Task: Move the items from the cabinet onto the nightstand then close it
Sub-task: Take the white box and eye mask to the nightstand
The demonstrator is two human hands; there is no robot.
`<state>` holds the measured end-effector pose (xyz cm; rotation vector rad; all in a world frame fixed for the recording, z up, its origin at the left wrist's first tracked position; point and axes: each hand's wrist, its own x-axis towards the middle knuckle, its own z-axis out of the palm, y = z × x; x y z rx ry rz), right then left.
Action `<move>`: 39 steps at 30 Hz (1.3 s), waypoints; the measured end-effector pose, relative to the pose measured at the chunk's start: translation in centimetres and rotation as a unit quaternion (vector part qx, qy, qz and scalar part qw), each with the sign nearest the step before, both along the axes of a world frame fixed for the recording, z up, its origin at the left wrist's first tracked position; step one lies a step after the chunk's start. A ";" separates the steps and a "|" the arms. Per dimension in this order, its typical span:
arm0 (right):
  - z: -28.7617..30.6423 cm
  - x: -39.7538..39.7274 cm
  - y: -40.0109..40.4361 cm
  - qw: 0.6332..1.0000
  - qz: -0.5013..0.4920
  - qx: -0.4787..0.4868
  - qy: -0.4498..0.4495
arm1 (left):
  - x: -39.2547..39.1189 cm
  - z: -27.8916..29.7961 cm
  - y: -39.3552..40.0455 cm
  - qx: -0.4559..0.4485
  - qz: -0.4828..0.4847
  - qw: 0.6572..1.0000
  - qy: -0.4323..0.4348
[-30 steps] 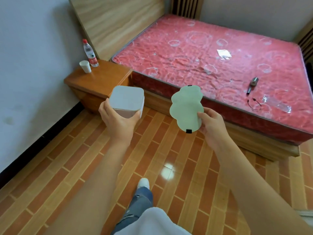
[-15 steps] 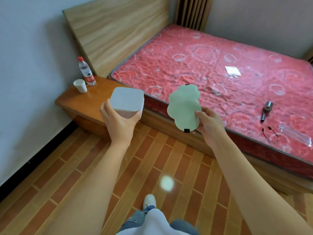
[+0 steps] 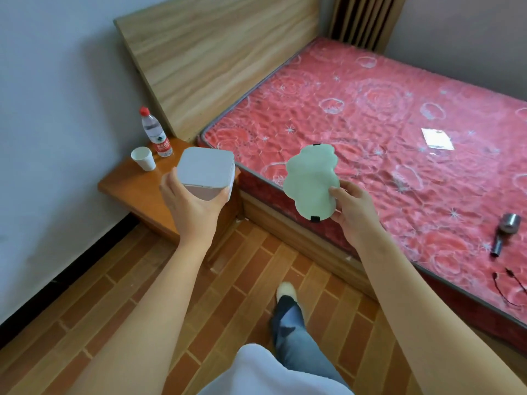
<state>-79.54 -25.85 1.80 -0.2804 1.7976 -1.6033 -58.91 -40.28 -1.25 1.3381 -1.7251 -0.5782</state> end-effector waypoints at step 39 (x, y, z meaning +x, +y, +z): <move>-4.4 -4.4 -49.1 0.915 0.394 0.082 0.023 | -0.9 -2.9 -31.2 0.044 0.362 0.931 0.031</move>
